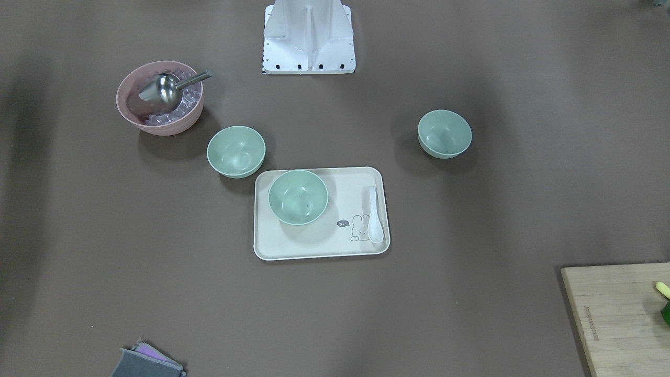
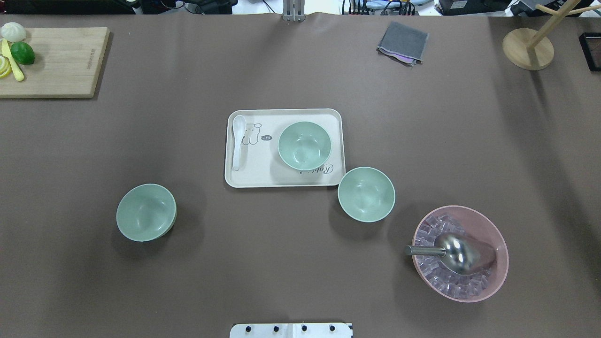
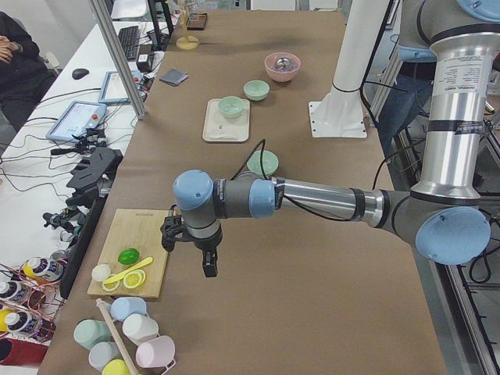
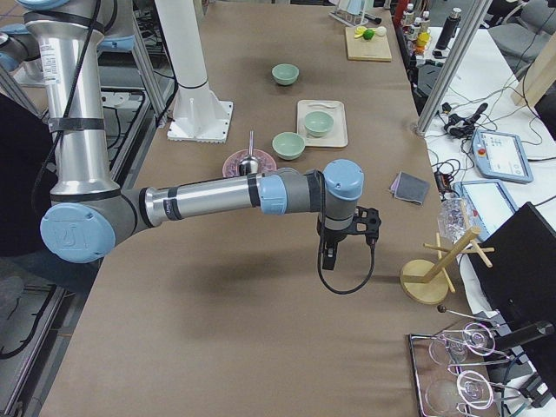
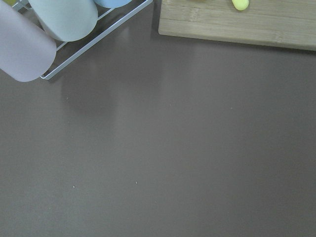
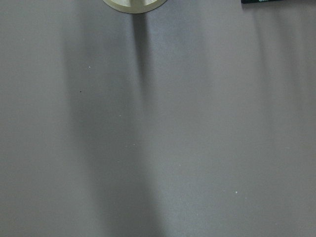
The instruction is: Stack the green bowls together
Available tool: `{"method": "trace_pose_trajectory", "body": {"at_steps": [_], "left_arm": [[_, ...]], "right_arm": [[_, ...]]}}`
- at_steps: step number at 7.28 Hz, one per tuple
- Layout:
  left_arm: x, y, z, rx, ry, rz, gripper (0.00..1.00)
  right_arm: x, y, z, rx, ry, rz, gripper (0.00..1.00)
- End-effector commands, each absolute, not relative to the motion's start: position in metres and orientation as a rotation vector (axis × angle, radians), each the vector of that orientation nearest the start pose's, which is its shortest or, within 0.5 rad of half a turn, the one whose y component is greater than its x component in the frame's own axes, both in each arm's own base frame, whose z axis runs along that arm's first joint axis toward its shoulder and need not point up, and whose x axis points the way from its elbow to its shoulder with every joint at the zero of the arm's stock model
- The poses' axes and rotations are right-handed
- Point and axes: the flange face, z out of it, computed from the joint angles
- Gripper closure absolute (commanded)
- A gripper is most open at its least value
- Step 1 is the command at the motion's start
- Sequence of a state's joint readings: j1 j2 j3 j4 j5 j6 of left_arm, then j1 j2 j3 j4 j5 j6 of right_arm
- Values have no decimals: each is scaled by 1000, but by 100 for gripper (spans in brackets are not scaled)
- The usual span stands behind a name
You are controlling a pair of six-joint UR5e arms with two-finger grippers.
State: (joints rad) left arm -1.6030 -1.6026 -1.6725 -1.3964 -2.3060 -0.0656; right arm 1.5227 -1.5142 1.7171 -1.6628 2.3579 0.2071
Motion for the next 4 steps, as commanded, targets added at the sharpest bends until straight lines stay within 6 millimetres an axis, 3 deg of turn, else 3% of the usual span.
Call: {"method": "trace_pose_trajectory", "body": {"at_steps": [1,4], "left_arm": [[-82,-498,609,-43,736,-106,1],[-81,-501,607,-7,735,-83,1]], "right_arm": [[38,-518,567,4,-793,108,0],[38,-518,566,5,-794,107,0]]}}
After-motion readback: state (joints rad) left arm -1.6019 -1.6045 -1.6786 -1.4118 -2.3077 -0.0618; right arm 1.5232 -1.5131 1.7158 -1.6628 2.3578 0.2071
